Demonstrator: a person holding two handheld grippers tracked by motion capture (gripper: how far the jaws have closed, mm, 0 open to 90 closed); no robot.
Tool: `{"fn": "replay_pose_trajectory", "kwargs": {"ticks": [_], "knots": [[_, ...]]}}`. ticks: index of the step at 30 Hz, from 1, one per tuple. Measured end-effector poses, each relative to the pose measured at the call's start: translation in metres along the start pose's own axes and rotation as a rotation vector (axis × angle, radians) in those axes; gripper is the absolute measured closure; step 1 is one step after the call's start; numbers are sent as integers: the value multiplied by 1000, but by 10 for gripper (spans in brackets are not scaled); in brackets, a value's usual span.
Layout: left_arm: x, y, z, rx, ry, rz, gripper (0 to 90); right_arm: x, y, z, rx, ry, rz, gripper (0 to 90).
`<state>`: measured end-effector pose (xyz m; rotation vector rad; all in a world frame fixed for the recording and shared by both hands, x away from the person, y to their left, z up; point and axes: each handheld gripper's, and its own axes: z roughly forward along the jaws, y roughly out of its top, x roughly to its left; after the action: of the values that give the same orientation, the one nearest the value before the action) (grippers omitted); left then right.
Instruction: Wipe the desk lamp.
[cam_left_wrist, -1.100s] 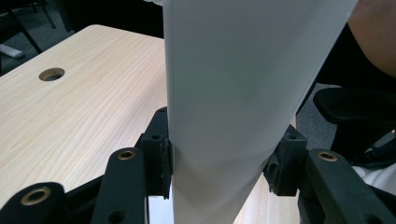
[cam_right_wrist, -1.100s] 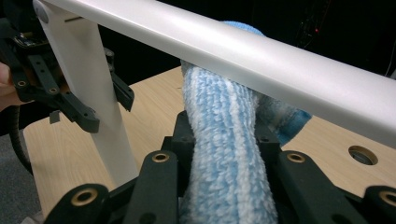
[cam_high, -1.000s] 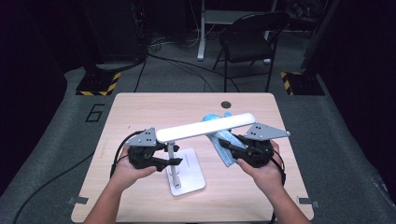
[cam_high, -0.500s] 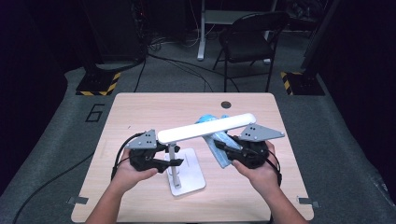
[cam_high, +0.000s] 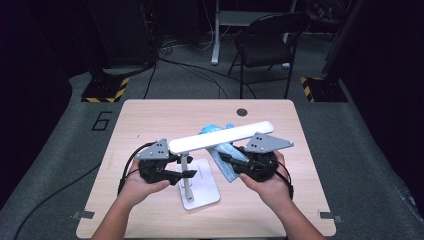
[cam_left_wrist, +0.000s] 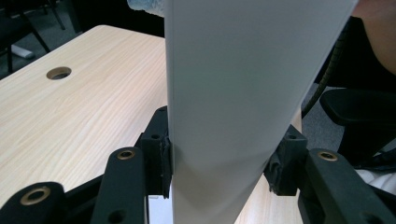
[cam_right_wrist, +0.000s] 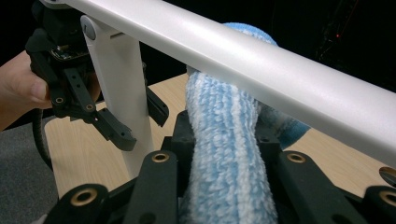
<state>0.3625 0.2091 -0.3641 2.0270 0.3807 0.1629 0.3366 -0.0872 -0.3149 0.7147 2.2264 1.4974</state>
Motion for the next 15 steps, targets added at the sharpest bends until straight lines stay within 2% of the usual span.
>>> {"fn": "replay_pose_trajectory", "kwargs": {"ticks": [3, 8, 15], "knots": [[0, 2, 1, 21, -3, 1, 519, -2, -1, -1, -2, 2, -8, 695], [0, 3, 1, 28, -3, 0, 519, -8, -4, -5, -3, -7, 6, 695], [-1, 2, 1, 22, 5, 1, 520, -21, -13, -15, -2, -44, 49, 695]]}}
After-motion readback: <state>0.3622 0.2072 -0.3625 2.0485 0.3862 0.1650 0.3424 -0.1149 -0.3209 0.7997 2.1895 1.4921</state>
